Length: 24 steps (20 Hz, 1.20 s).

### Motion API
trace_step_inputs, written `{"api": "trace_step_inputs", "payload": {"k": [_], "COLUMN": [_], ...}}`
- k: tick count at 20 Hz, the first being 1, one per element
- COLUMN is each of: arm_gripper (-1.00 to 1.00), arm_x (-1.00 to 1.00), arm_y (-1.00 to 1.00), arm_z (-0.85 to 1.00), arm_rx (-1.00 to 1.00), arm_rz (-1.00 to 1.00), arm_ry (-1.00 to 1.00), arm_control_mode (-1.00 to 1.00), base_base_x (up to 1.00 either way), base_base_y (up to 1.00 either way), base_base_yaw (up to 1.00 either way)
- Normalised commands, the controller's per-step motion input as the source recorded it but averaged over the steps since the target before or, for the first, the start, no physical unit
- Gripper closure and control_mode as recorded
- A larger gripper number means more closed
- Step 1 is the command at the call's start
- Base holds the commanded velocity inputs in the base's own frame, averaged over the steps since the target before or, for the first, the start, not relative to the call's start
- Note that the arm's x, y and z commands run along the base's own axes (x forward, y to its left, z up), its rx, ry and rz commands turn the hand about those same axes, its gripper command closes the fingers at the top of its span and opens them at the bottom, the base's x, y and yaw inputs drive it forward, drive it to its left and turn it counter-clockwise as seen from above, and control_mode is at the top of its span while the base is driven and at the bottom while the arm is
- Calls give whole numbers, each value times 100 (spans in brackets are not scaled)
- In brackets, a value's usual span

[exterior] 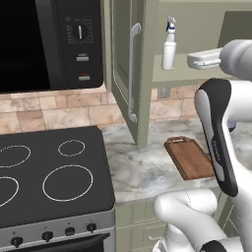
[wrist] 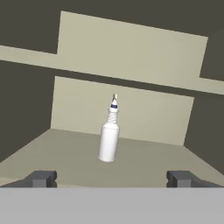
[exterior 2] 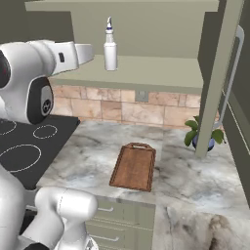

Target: Grab the spray bottle from the cabinet, then place it next to the cutting board for sanitizing. Then grab the dish brush from the countertop next to the sink and place it next to the cutting board.

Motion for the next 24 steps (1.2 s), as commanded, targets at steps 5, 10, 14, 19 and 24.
{"api": "trace_step_inputs", "payload": {"k": [5,10,14,19,24], "arm_gripper": [-100,-100,-100,-100,-100], "arm_x": [16,29,37,47,48], "arm_y": [0,0,0,0,0], "arm_z": [4,-2,-1,0,0], "arm_rx": [0,2,3,0,0], "arm_rz": [0,0,0,0,0], "arm_ry": [0,-11,-10,-2,0], "arm_control_mode": [-100,-100,-100,-100,-100], "base_base_x": [0,0,0,0,0], "base_base_y": [0,0,0,0,0], "base_base_yaw": [0,0,0,0,0]}}
